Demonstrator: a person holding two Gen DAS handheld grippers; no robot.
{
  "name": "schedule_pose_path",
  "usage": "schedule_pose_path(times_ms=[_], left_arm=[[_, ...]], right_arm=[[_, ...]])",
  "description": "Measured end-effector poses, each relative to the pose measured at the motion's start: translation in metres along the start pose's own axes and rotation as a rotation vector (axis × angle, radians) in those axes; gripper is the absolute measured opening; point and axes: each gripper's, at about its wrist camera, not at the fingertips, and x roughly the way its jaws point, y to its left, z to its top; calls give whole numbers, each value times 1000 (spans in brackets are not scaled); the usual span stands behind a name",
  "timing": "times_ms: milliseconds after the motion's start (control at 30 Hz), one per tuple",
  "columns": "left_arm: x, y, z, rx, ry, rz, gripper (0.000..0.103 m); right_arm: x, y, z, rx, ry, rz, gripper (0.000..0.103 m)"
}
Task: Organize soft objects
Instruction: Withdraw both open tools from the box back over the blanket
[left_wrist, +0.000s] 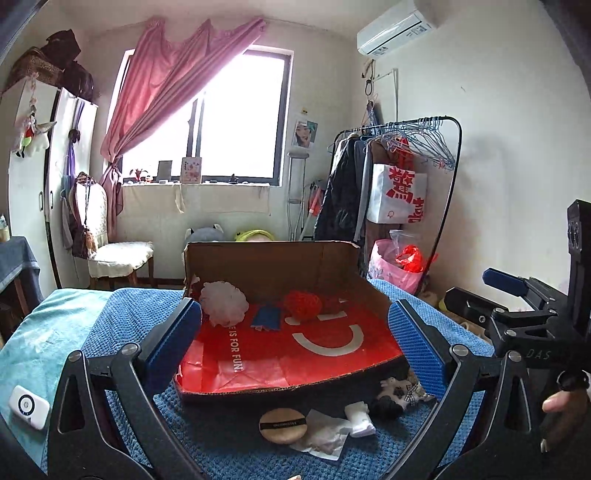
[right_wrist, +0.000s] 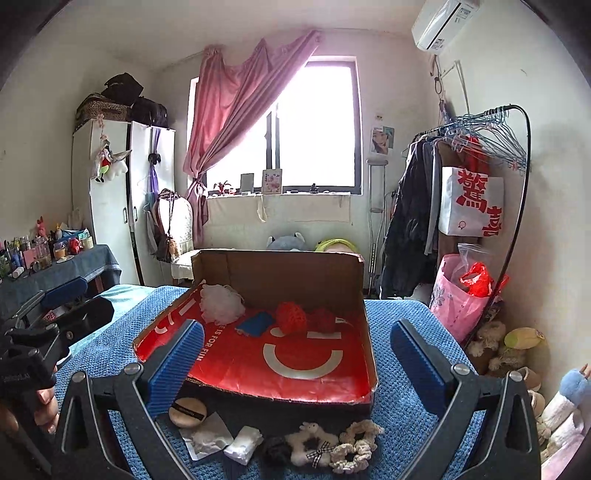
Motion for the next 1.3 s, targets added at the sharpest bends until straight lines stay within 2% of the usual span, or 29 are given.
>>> schedule_pose_path(times_ms=[167, 267, 533, 733, 1300], left_arm=[[-16, -14, -27, 36, -42, 96, 103], [-17, -19, -44, 37, -45, 112, 103], [-16, -23, -85, 14, -2, 118, 103], [-12, -22, -103, 11, 31, 135, 103], [2, -16, -139, 10, 143, 165, 103]], right_arm=[[-15, 2, -30, 3, -38, -33, 103], [-18, 3, -46, 9, -46, -60, 103], [-17, 8, -92, 5, -27, -77, 103], [-8, 10, -120, 27, 32, -80, 103], [16, 8, -155, 57, 127, -87, 103]])
